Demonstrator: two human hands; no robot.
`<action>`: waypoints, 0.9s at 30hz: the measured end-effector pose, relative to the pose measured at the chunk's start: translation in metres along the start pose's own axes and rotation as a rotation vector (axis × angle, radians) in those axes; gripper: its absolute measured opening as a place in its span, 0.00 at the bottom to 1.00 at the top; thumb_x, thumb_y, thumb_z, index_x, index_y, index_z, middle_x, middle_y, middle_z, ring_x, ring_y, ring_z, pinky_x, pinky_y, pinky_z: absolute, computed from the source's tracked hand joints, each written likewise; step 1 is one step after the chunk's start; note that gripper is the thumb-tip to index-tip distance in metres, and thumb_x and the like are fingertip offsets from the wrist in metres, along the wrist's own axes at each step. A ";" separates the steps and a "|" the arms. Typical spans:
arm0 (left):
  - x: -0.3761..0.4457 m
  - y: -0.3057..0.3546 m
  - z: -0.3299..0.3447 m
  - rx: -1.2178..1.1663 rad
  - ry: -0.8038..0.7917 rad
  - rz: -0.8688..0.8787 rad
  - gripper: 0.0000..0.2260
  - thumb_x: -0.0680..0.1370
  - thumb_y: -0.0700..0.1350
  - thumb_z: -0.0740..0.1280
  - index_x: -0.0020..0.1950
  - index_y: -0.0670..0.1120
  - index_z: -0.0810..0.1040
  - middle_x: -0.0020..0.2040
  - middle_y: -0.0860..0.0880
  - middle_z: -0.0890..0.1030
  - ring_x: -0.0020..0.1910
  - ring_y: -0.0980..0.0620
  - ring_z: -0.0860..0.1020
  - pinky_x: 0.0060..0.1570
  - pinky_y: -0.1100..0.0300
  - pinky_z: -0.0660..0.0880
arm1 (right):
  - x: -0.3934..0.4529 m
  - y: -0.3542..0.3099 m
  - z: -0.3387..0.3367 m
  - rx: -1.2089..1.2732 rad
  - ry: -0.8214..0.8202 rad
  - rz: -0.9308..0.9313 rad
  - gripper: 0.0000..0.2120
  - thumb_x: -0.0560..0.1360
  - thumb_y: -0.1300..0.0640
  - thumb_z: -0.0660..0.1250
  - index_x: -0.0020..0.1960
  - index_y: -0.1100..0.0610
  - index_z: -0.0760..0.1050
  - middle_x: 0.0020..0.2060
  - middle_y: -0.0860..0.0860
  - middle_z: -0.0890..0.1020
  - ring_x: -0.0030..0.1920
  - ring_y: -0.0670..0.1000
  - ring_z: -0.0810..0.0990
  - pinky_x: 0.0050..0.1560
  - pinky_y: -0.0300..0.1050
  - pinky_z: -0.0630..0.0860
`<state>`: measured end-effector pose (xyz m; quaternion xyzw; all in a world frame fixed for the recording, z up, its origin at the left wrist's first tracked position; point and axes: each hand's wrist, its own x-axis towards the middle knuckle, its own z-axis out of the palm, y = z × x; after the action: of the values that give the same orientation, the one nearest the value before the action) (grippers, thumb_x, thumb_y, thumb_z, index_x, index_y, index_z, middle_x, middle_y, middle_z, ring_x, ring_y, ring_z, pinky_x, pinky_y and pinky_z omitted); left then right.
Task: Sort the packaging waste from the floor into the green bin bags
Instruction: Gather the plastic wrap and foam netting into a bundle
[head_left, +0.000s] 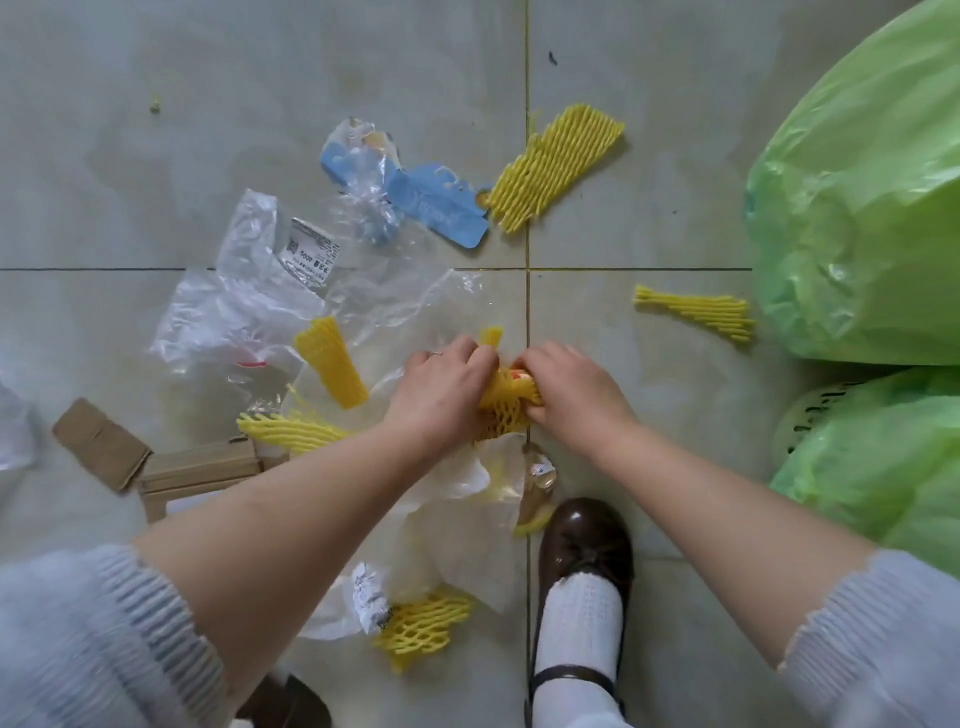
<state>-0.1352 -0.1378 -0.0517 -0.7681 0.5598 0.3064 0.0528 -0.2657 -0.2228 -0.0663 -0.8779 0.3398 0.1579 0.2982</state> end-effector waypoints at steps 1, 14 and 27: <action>0.000 -0.001 -0.002 -0.036 0.018 0.004 0.18 0.73 0.51 0.67 0.59 0.46 0.68 0.56 0.46 0.74 0.54 0.43 0.75 0.53 0.52 0.66 | -0.002 0.003 -0.001 0.036 0.030 0.026 0.15 0.71 0.55 0.68 0.57 0.53 0.73 0.53 0.51 0.76 0.54 0.55 0.75 0.47 0.47 0.71; 0.058 0.014 -0.115 -0.794 -0.041 -0.070 0.09 0.70 0.41 0.73 0.49 0.47 0.78 0.40 0.48 0.79 0.40 0.52 0.78 0.41 0.59 0.77 | -0.017 0.077 -0.066 0.010 0.216 0.353 0.18 0.68 0.53 0.72 0.55 0.56 0.77 0.71 0.58 0.63 0.72 0.60 0.59 0.71 0.53 0.59; 0.174 0.018 -0.115 -0.248 0.060 -0.077 0.43 0.68 0.46 0.75 0.76 0.53 0.53 0.72 0.42 0.62 0.65 0.38 0.70 0.57 0.50 0.72 | -0.010 0.095 -0.044 -0.063 0.312 0.415 0.17 0.65 0.68 0.67 0.51 0.56 0.77 0.50 0.55 0.77 0.53 0.60 0.72 0.47 0.48 0.69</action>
<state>-0.0717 -0.3372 -0.0459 -0.7984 0.4892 0.3478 -0.0475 -0.3349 -0.3019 -0.0674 -0.8119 0.5495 0.0889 0.1760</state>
